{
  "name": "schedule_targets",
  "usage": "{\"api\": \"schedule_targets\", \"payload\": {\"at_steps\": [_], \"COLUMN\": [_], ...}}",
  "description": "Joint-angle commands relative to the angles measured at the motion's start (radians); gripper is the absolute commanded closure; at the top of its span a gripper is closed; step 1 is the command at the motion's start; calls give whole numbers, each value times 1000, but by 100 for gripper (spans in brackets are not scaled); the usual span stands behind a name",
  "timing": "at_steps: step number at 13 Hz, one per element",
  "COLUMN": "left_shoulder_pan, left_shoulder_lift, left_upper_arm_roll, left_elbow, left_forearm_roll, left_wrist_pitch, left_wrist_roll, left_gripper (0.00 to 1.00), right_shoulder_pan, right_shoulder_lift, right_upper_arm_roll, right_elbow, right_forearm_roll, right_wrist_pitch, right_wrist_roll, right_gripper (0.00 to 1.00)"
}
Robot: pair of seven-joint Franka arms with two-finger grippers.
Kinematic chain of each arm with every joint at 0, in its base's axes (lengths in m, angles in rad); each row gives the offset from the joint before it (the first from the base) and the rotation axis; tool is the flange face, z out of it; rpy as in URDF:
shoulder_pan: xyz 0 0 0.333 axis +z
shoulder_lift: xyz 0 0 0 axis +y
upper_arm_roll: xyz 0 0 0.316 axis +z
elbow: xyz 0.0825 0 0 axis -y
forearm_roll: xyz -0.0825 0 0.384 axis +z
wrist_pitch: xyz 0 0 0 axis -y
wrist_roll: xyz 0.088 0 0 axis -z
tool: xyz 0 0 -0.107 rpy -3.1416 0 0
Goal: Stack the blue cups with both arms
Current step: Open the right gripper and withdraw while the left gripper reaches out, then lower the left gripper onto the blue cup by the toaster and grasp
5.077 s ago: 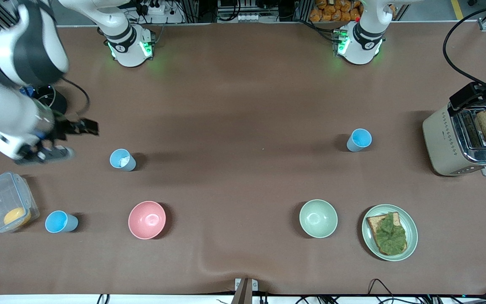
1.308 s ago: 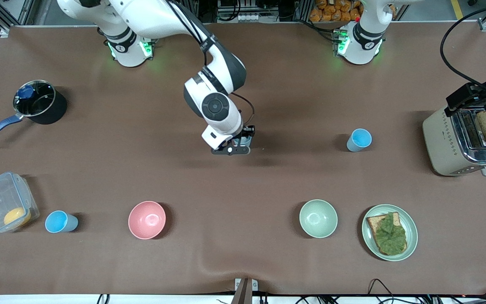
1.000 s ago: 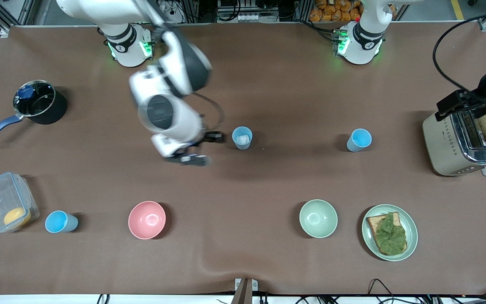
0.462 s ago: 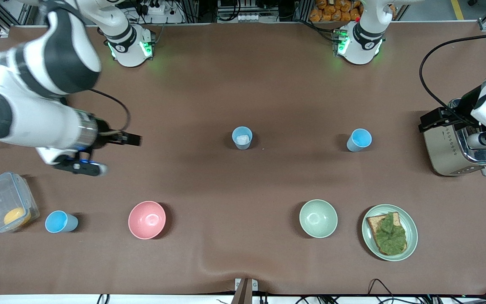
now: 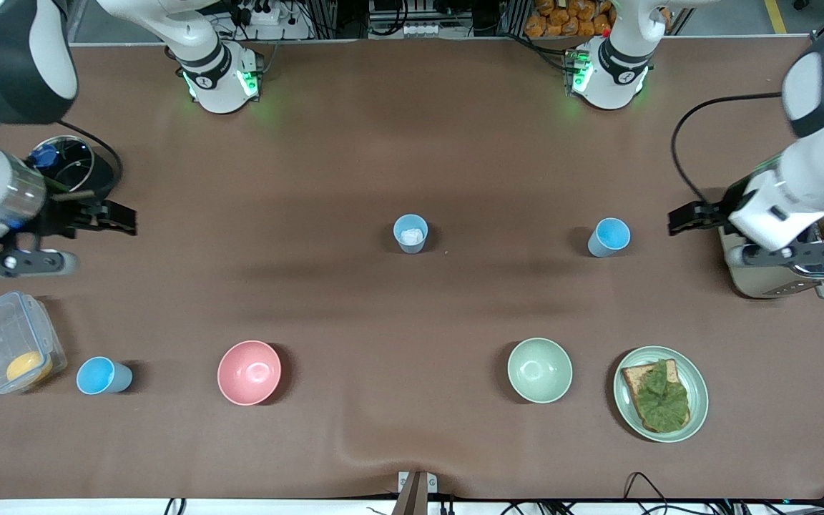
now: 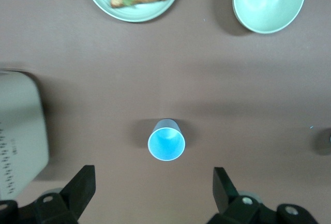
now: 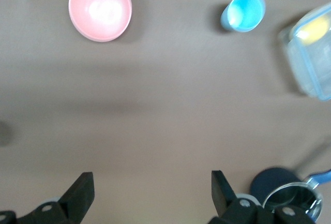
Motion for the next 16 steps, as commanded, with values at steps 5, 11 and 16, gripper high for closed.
{"api": "schedule_targets", "payload": {"at_steps": [5, 11, 16], "left_shoulder_pan": [-29, -22, -16], "left_shoulder_lift": [-21, -21, 8], "left_upper_arm_roll": [-89, -113, -113], "left_elbow": [-303, -500, -606], "left_forearm_roll": [-23, -69, -67], "left_wrist_pitch": [250, 430, 601], "left_wrist_roll": [-103, -98, -79], "left_gripper": [0, 0, 0], "right_shoulder_pan": [-142, -205, -195], "right_shoulder_lift": [-214, -185, -179], "right_upper_arm_roll": [35, 111, 113], "right_elbow": [-231, -110, -95], "right_forearm_roll": [-13, -50, -40], "right_wrist_pitch": [138, -46, -47], "right_wrist_roll": [-227, -226, -223], "right_gripper": [0, 0, 0]}}
